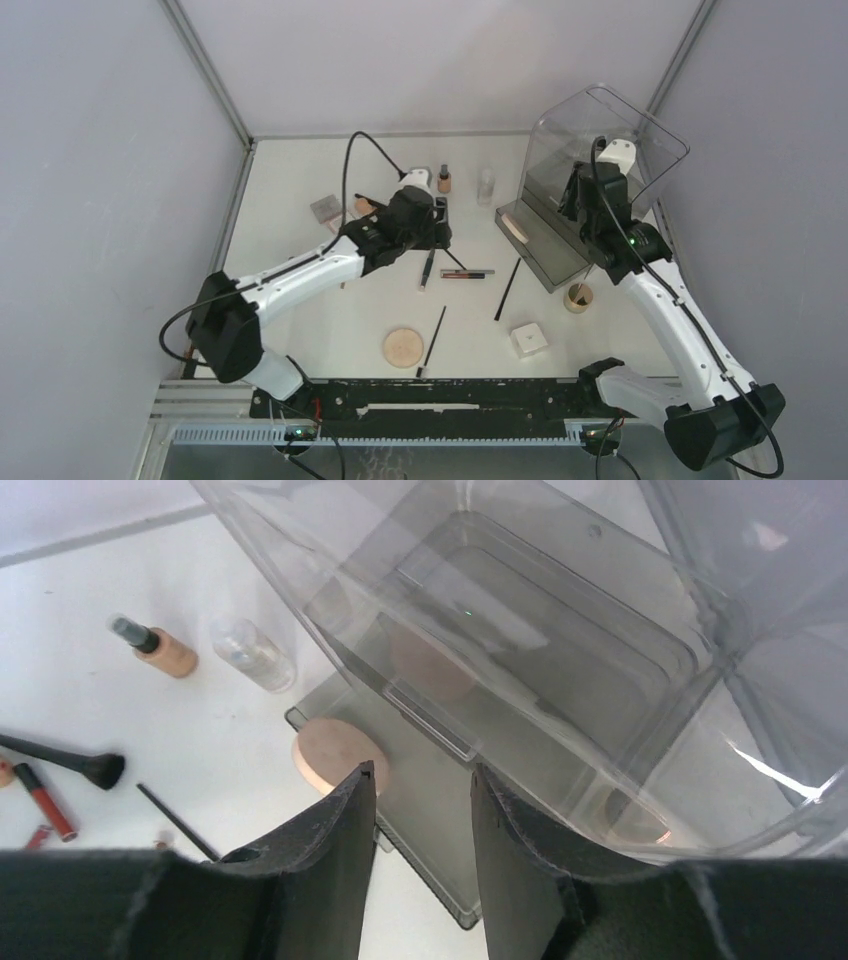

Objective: Organize the makeup
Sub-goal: Move the storage box to the center of the board, then open the drawer in the storage box.

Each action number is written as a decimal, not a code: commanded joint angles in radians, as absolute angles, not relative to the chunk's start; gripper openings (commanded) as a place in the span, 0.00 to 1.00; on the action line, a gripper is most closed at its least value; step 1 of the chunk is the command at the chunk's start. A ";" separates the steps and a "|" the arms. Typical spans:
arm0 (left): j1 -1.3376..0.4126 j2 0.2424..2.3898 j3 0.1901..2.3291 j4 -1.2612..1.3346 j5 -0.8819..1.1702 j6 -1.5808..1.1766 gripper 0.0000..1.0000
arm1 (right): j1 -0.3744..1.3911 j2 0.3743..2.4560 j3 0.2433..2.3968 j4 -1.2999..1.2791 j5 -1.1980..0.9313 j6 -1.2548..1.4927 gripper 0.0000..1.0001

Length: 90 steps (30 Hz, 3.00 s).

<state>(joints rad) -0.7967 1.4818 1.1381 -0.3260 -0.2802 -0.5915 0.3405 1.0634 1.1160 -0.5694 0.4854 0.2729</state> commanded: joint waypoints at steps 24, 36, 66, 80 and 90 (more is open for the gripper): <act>-0.842 1.995 1.767 -0.369 -0.124 -0.665 0.71 | 0.306 1.440 1.355 -0.374 0.610 0.175 0.43; -0.840 2.267 2.106 -0.504 -0.098 -0.708 0.64 | 0.354 1.179 1.215 -0.606 0.268 0.292 0.52; -0.798 1.307 1.102 -0.513 -0.469 -0.551 0.69 | 0.319 1.512 0.908 -0.240 0.209 -0.037 0.51; -0.796 1.308 1.091 -0.510 -0.478 -0.544 0.69 | 0.285 1.647 0.918 -0.182 0.110 -0.187 0.32; -0.796 1.304 1.068 -0.502 -0.473 -0.536 0.69 | 0.220 1.625 0.897 -0.206 -0.101 -0.285 0.00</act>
